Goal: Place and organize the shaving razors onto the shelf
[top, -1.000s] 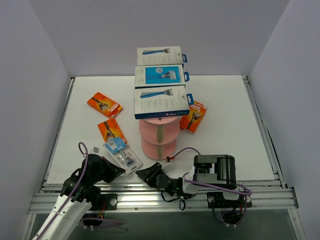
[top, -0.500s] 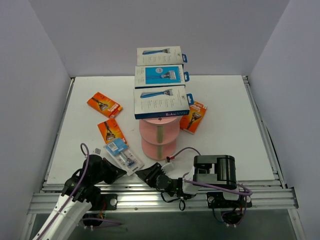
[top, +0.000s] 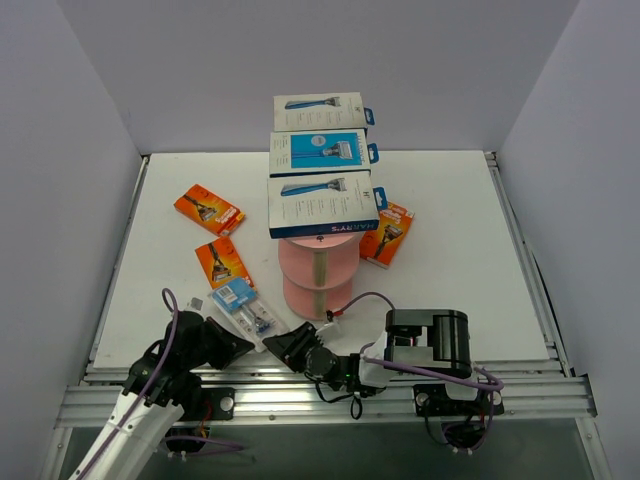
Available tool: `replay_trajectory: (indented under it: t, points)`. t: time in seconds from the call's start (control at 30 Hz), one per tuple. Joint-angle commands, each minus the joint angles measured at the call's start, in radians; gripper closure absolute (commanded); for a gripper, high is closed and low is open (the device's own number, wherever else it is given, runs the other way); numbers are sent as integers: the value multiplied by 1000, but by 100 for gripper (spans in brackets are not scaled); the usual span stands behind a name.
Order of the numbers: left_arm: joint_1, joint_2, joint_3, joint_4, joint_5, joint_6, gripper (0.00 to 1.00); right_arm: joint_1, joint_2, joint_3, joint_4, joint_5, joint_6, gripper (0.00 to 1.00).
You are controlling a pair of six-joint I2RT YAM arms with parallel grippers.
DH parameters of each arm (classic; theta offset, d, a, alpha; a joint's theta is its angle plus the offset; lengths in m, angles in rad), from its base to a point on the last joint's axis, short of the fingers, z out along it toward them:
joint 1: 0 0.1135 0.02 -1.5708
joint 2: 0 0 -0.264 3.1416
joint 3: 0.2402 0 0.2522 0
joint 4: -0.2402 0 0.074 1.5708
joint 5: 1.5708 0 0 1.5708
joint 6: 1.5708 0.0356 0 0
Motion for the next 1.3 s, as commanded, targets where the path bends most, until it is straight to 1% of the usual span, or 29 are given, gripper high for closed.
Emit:
replay_trajectory:
  t: [0.0,0.37,0.63,0.8,0.93,0.97,1.13,1.27]
  points:
    - [-4,-21,8,8,39,-20,98,-11,7,28,289,42,-13,70]
    - [-4,-13,6,11,51,-17,98,-27,1,-8,328,70,0,71]
    - [-4,-13,-2,8,57,-9,98,-51,-51,-14,303,80,-22,72]
    - [-4,-11,-8,19,62,-3,98,-57,-56,2,294,71,-29,73]
    - [-4,-4,-12,29,68,3,98,-59,-40,12,302,65,-31,75]
    - [-4,-2,-14,31,66,6,98,-59,-39,12,308,65,-31,78]
    - [-4,13,-14,46,65,18,98,-57,-37,15,319,66,-32,84]
    - [-4,30,-11,63,66,29,98,-59,-45,15,319,71,-42,87]
